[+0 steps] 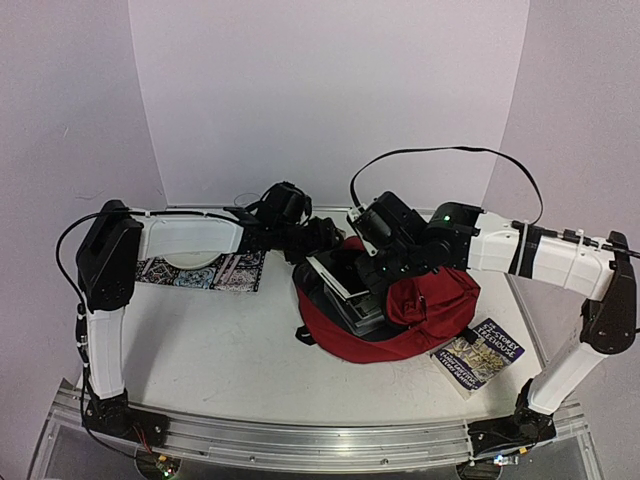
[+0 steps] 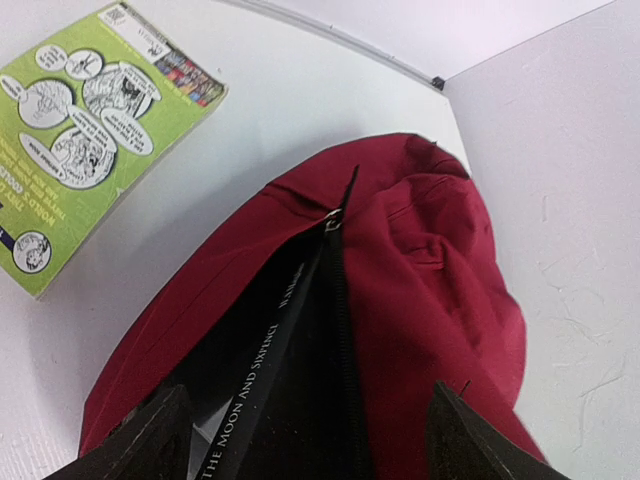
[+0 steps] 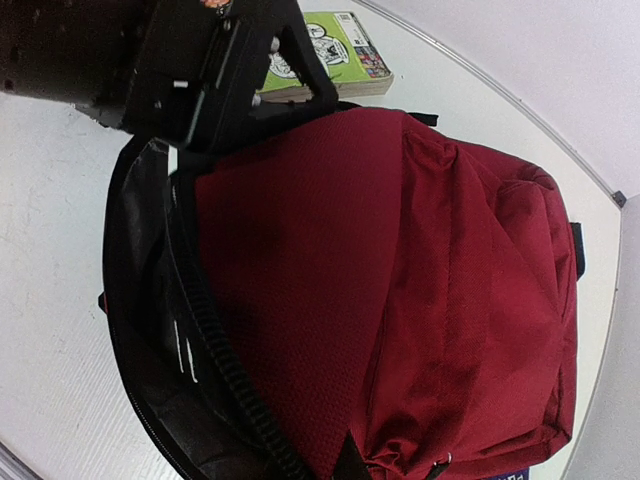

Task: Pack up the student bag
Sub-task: Place the book in the largest pocket of the bag.

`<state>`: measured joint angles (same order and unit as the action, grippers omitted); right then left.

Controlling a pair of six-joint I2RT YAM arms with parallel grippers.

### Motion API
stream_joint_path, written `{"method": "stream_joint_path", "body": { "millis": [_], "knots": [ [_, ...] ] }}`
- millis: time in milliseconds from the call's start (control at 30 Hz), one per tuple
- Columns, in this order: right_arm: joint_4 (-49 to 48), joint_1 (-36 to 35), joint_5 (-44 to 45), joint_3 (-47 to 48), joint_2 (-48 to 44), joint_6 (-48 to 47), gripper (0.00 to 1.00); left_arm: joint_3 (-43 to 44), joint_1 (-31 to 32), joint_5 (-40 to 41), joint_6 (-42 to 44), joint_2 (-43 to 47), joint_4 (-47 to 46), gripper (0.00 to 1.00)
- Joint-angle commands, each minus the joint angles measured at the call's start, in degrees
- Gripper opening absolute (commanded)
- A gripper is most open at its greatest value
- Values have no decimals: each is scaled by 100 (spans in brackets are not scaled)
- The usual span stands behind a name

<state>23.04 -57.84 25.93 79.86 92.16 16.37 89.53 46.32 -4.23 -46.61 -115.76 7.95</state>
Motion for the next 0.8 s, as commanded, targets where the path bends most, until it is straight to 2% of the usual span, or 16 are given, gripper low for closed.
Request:
{"method": "stream_joint_path", "body": {
  "millis": [0,167,433,767],
  "knots": [
    [77,-32,133,-56,-175,103,0,133,51,-183,-78,175,-136,81],
    [77,-30,139,15,-122,108,0,399,405,-237,-290,-299,-188,80],
    [77,-29,103,-23,-111,180,0,895,459,16,-57,-594,35,80],
    [73,-33,113,-127,-132,217,0,612,457,1563,863,159,565,84]
  ]
}}
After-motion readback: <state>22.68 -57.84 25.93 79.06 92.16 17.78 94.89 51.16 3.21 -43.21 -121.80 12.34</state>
